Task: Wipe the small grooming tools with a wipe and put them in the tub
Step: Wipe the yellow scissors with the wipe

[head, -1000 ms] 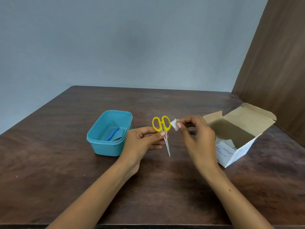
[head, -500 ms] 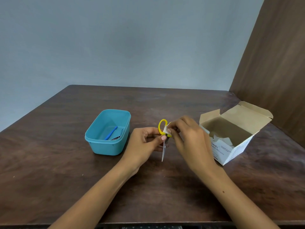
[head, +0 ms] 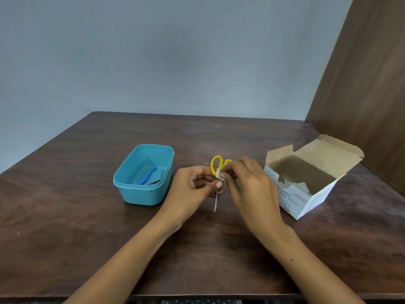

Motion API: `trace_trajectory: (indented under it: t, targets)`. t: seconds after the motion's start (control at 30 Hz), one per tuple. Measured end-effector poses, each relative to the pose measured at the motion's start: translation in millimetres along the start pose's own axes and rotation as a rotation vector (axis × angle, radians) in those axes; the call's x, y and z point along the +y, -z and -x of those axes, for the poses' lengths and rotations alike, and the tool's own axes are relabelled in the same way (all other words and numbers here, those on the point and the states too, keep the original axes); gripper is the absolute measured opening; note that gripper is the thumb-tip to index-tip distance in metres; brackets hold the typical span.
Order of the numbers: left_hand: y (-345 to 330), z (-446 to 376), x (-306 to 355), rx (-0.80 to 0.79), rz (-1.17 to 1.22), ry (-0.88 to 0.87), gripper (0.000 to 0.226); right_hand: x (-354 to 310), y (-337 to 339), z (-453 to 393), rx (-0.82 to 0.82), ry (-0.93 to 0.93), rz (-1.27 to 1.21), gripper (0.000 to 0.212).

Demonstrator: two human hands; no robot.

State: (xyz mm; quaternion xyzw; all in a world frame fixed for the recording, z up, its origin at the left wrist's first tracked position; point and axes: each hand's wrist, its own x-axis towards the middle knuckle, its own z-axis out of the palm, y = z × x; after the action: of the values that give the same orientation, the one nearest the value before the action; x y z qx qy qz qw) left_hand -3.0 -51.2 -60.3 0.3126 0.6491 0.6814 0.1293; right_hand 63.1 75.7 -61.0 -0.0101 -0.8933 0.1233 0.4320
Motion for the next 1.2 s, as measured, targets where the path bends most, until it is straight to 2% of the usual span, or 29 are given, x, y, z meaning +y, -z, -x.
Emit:
trace_trajectory:
  t: [0.17, 0.33, 0.5, 0.73, 0.87, 1.03, 1.2]
  targets:
    - [0.0, 1.1, 2.2, -0.002, -0.004, 0.029, 0.023, 4.9, -2.0, -8.7, 0.019, -0.048, -0.024, 0.010]
    - [2.3, -0.2, 0.6, 0.014, -0.028, 0.023, 0.018, -2.0, 0.2, 3.1, -0.077, 0.027, -0.065, 0.019]
    - [0.9, 2.1, 4.3, -0.022, -0.057, 0.024, 0.023, 3.5, -1.2, -12.7, 0.006, -0.028, 0.017, 0.011]
    - [2.5, 1.6, 2.2, -0.021, -0.103, 0.006, 0.028, -2.0, 2.0, 0.3, -0.058, 0.090, 0.024, 0.016]
    - [1.4, 1.8, 3.0, -0.041, -0.164, -0.004, 0.030, 5.3, 3.0, -13.0, 0.005, 0.006, 0.062, 0.011]
    - [3.4, 1.2, 0.1, -0.036, -0.195, -0.011, 0.024, -1.2, 1.9, 2.1, -0.057, 0.091, 0.016, 0.013]
    - [2.7, 1.5, 1.3, -0.062, -0.221, -0.020, 0.027, 2.5, 4.2, -7.8, 0.030, 0.029, 0.048, 0.010]
